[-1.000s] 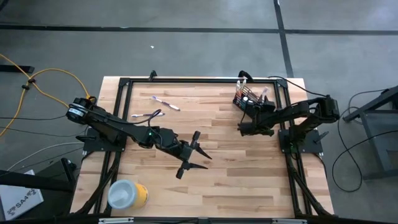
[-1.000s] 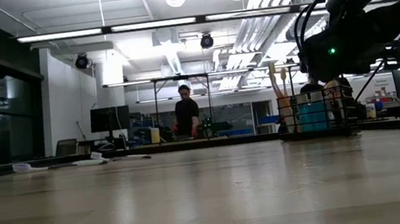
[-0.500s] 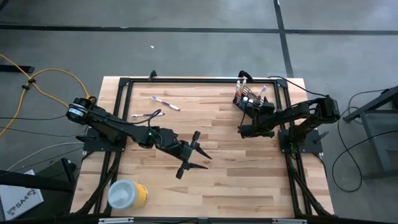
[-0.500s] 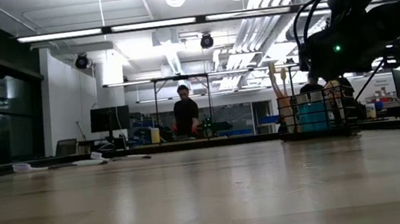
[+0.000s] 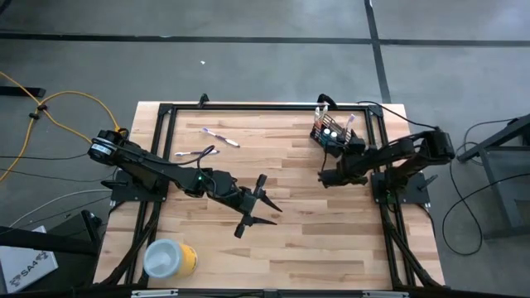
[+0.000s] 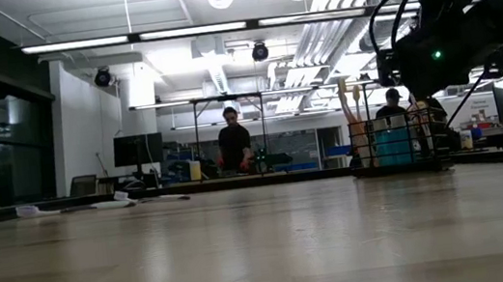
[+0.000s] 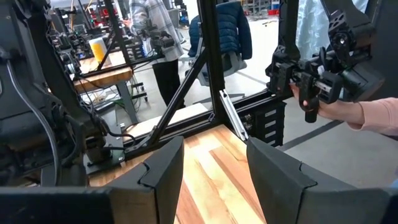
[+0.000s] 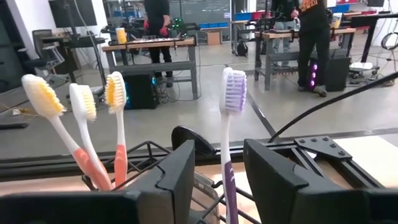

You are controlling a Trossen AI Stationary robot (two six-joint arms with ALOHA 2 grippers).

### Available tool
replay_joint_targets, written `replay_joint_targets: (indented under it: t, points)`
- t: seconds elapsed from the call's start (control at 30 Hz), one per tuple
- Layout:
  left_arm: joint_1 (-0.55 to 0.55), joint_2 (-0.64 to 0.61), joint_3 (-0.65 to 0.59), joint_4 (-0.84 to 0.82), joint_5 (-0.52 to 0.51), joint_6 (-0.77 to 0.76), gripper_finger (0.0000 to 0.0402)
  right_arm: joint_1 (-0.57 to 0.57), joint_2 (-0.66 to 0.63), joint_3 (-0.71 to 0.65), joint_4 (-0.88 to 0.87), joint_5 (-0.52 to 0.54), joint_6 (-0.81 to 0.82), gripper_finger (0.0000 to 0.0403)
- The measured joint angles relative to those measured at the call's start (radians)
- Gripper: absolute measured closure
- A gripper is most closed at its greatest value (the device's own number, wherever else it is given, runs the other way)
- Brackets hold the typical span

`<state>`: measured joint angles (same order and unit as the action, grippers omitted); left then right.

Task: Pick & Place toothbrushing station
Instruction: Put the top purple toothbrush into the right of the black mesh organizer

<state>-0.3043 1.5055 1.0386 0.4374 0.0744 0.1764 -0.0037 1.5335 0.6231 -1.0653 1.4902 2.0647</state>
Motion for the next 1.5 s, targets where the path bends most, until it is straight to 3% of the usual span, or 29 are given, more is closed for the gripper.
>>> replay_joint_targets:
  t: [0.3,0.6,1.1,1.3,1.5]
  points:
    - [0.000,0.000,0.000,-0.004,0.000,0.000,0.0231,0.058,-0.085,0.000,-0.073,-0.013,0.000,0.0272]
    - [0.000,0.000,0.000,-0.010,0.000,-0.010,0.0231,0.156,-0.124,0.000,-0.124,-0.094,0.000,0.0272]
    - [0.000,0.000,0.000,-0.049,0.000,-0.042,0.0231,0.450,-0.172,0.061,-0.171,-0.191,-0.030,0.0272]
    - [0.000,0.000,0.000,-0.065,0.036,-0.018,0.0231,0.561,-0.174,0.109,-0.090,-0.182,-0.157,0.0272]
    - [0.000,0.000,0.000,-0.085,0.040,-0.069,0.0231,0.588,-0.174,0.112,0.141,-0.201,-0.430,0.0272]
